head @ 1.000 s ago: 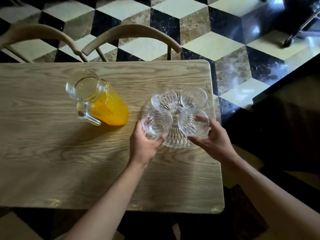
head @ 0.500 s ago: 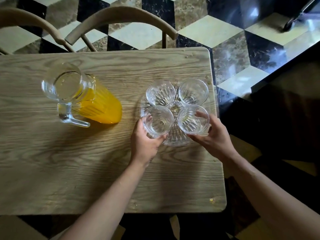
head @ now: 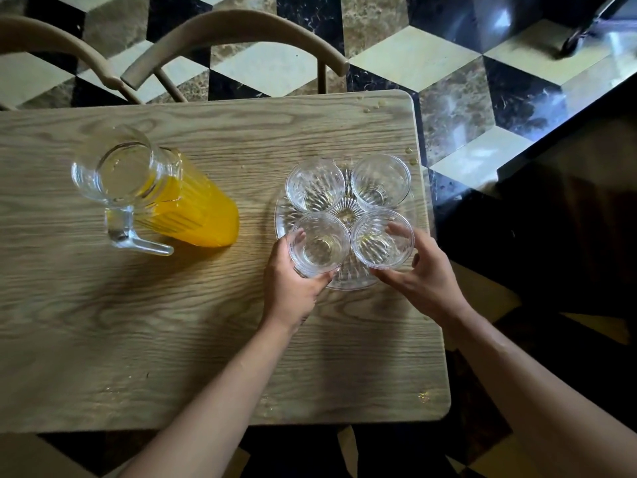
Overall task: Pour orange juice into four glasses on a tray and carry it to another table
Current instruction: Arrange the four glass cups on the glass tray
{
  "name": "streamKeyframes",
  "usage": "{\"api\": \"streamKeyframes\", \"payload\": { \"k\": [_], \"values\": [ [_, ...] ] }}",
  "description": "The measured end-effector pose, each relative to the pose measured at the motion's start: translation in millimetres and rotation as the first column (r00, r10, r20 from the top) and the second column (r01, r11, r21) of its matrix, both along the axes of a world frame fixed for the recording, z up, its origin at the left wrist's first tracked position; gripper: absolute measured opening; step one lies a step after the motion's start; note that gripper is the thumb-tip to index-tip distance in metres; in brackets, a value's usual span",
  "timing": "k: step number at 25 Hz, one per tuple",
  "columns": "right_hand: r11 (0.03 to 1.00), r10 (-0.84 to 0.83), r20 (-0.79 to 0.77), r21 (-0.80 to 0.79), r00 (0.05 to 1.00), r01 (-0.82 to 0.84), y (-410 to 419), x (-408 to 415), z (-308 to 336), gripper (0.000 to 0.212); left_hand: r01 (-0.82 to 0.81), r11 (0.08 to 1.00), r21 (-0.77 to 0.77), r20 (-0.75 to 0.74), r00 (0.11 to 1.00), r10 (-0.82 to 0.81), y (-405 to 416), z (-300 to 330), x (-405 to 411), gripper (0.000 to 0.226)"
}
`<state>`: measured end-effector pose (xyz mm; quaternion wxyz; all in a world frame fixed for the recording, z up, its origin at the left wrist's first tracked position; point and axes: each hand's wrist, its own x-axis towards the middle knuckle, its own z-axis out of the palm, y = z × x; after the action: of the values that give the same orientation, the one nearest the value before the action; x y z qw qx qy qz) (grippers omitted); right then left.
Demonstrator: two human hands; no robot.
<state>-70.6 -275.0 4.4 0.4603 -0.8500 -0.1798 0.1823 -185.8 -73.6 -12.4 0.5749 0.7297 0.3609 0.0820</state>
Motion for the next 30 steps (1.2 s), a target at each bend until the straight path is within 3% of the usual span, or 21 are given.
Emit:
{"api": "streamKeyframes", "payload": {
  "k": [5,11,17,21,28,30],
  "values": [
    [1.000,0.014,-0.006,0.001,1.000,-0.014,0,-2,-1,0.075,0.052,0.998,0.043,-0.026,0.998,-0.051,1,-1,0,0.092],
    [0.998,0.055,0.000,-0.014,0.998,-0.055,-2,-3,0,0.078,0.060,0.997,-0.040,-0.026,0.998,-0.061,1,6,-6,0.112],
    [0.999,-0.009,-0.028,-0.039,1.000,0.008,-3,-3,4,0.075,0.044,0.999,-0.012,-0.020,0.999,-0.044,1,18,-12,0.105],
    [0.996,-0.037,-0.062,-0.081,0.997,0.032,-5,-6,10,0.093,0.050,0.997,0.067,-0.007,0.999,-0.049,0,31,-16,0.104],
    [0.996,-0.085,-0.159,-0.017,0.984,0.083,-16,-18,51,0.123,0.072,0.983,0.168,-0.038,0.997,-0.067,-2,67,-26,0.115],
    [0.998,-0.062,-0.155,-0.032,0.986,0.058,-20,-18,62,0.123,0.100,0.974,0.201,-0.059,0.994,-0.090,-7,78,-27,0.119]
  ]
}}
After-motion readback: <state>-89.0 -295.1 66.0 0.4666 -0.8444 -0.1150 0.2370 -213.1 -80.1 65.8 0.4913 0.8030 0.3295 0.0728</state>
